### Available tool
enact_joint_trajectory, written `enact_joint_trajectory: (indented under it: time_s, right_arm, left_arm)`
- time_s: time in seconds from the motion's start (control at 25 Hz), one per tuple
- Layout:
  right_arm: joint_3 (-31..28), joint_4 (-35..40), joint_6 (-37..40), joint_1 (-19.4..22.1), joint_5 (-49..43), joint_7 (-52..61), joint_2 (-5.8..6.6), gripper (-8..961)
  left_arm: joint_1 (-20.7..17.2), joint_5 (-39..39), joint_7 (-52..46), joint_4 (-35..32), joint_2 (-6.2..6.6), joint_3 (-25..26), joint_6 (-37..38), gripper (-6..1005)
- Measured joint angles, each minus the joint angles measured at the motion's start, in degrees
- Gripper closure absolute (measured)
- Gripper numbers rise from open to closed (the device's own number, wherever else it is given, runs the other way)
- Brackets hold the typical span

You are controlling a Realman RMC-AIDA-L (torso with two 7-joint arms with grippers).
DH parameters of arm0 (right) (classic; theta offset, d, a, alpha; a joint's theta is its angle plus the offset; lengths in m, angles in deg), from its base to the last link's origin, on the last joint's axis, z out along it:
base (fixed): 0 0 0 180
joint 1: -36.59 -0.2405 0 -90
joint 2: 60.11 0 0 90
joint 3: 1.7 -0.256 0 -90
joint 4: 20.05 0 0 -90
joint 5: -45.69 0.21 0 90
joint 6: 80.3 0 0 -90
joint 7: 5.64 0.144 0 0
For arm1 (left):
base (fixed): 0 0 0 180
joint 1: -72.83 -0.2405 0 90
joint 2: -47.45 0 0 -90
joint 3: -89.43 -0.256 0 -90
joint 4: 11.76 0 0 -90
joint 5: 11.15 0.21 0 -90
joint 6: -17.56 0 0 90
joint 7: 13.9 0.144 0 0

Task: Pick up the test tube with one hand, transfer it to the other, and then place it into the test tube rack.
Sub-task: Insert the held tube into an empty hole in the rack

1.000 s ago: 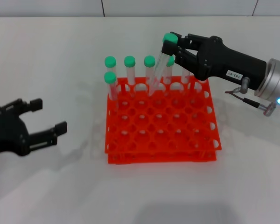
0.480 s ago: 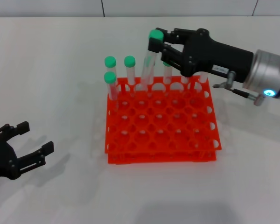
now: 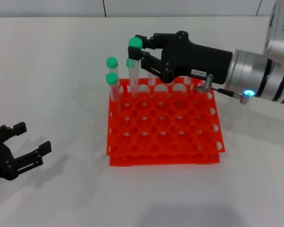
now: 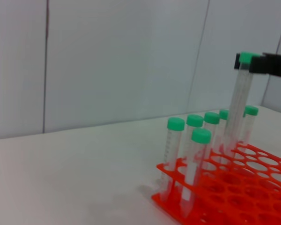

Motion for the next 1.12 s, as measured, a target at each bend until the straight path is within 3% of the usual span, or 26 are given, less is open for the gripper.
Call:
enact_joint_trajectory:
  time_s: [0.44,1.12]
  right_arm:
    - [6.2,4.4,-7.9,2.0,4.1,-1.4,0.0,634]
    - [8.7,4.7,-11.5,2.4,5.9,-3.6,0.0,620]
  left_arm:
    - [0.6,-0.3,0.6,1.0,0.02,1.0,-0.1,133]
    - [3.0,0.0,0.7,3.6,0.09,1.4,-0.1,133]
